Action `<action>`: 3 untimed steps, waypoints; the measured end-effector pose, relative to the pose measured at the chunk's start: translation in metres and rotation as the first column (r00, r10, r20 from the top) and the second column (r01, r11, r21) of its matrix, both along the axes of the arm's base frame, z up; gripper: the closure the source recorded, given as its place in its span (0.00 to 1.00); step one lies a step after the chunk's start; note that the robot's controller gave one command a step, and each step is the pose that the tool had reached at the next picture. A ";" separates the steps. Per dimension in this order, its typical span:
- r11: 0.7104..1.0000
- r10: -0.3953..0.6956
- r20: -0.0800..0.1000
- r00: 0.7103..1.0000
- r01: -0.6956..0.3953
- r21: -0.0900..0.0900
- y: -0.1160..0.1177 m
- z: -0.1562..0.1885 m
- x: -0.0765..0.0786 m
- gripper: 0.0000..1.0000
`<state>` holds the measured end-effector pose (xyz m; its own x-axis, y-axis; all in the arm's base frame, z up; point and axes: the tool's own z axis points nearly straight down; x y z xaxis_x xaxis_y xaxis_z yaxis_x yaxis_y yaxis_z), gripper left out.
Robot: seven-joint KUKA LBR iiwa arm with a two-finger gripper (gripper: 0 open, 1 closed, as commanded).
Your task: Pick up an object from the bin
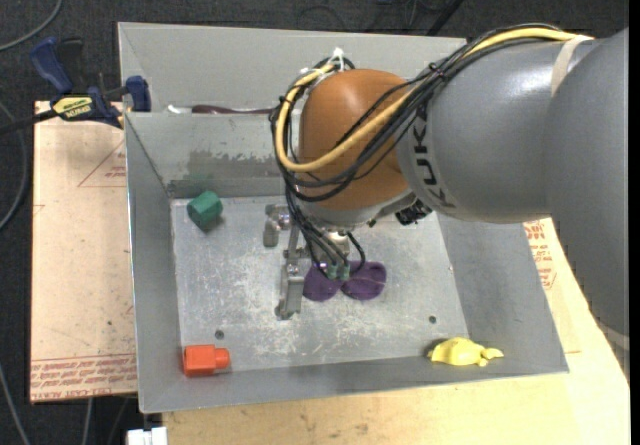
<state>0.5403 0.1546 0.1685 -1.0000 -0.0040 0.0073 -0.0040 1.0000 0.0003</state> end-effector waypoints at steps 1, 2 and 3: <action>1.000 -0.003 0.007 1.000 0.003 0.001 -0.001 0.004 0.002 0.00; 0.998 0.064 0.014 0.998 -0.064 0.004 -0.015 -0.015 0.002 0.00; 0.995 0.100 0.007 0.995 -0.100 0.001 -0.048 -0.061 0.012 0.00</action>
Offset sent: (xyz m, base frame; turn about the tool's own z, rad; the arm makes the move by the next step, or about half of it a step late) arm -0.0020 -0.0605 -0.0692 -0.1828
